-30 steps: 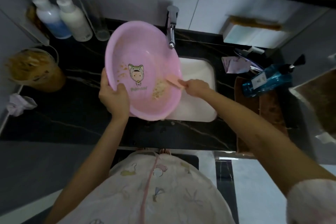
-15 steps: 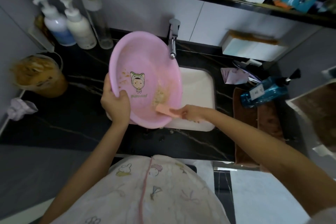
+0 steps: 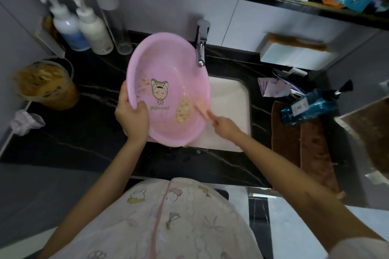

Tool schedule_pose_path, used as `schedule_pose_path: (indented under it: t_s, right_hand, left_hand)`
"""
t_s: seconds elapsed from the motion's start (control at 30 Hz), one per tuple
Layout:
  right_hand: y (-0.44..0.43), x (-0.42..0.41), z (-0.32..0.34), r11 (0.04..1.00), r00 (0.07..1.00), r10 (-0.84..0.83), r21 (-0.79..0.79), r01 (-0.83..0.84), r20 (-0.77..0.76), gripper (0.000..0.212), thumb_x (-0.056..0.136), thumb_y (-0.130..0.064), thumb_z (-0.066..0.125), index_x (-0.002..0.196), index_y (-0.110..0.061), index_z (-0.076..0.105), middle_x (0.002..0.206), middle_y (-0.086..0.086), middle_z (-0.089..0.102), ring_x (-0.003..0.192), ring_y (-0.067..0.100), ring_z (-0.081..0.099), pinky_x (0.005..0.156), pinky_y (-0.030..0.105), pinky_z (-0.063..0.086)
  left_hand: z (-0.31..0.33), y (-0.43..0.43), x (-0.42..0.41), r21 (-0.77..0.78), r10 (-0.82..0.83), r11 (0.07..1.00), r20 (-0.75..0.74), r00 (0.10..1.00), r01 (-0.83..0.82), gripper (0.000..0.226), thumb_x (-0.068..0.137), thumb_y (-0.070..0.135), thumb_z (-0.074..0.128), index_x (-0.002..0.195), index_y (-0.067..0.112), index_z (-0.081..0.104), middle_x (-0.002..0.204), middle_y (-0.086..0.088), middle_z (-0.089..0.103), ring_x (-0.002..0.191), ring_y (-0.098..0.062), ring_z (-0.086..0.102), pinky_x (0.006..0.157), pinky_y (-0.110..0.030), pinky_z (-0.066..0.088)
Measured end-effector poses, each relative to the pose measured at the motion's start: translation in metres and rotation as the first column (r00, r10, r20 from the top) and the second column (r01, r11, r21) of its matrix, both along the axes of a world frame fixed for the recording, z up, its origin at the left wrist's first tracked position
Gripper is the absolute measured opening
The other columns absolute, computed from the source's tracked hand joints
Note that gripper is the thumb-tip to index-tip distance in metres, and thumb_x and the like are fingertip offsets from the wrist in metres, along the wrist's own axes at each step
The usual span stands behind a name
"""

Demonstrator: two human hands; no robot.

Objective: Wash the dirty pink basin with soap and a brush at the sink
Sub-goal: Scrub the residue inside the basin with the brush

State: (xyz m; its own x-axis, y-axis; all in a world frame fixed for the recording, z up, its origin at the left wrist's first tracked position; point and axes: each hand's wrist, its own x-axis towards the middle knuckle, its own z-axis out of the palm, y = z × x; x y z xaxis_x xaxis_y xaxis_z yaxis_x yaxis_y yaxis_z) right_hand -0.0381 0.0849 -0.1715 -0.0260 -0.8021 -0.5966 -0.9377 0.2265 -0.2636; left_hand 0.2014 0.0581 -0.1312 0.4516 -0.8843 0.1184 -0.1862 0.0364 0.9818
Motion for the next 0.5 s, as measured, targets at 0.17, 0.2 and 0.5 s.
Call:
schedule_pose_path:
  t_s: [0.17, 0.2, 0.5]
  right_hand:
    - [0.025, 0.034, 0.029, 0.956, 0.891, -0.197, 0.283, 0.081, 0.408, 0.047, 0.102, -0.022, 0.032, 0.147, -0.032, 0.029, 0.095, 0.008, 0.061, 0.054, 0.01, 0.042, 0.046, 0.018, 0.039]
    - [0.022, 0.025, 0.033, 0.916, 0.813, -0.354, 0.347, 0.201, 0.463, 0.045, 0.102, -0.024, 0.035, 0.146, -0.03, 0.033, 0.074, 0.002, 0.052, 0.047, 0.008, 0.033, 0.04, 0.017, 0.033]
    - [-0.009, 0.041, 0.001, 0.471, 0.295, -0.858, 0.418, 0.777, 0.42, 0.015, 0.096, -0.004, 0.028, 0.087, -0.014, 0.036, 0.06, 0.005, 0.047, 0.041, 0.011, 0.042, 0.032, 0.016, 0.032]
  left_hand:
    - [-0.002, -0.001, 0.001, -0.006, 0.018, 1.0, 0.018, 1.0, -0.018, 0.064, 0.07, -0.012, 0.046, 0.129, 0.011, 0.056, 0.107, 0.003, 0.063, 0.098, 0.006, 0.055, 0.083, -0.006, 0.045]
    - [-0.002, -0.002, 0.002, -0.012, 0.022, 1.0, 0.016, 1.0, -0.022, 0.064, 0.069, -0.012, 0.046, 0.128, 0.011, 0.057, 0.107, 0.002, 0.064, 0.098, 0.004, 0.056, 0.084, -0.009, 0.046]
    - [0.0, -0.001, -0.003, -0.011, 0.027, 1.0, 0.0, 1.0, -0.027, 0.066, 0.068, -0.011, 0.044, 0.128, 0.013, 0.057, 0.103, 0.007, 0.064, 0.093, 0.011, 0.059, 0.086, -0.015, 0.048]
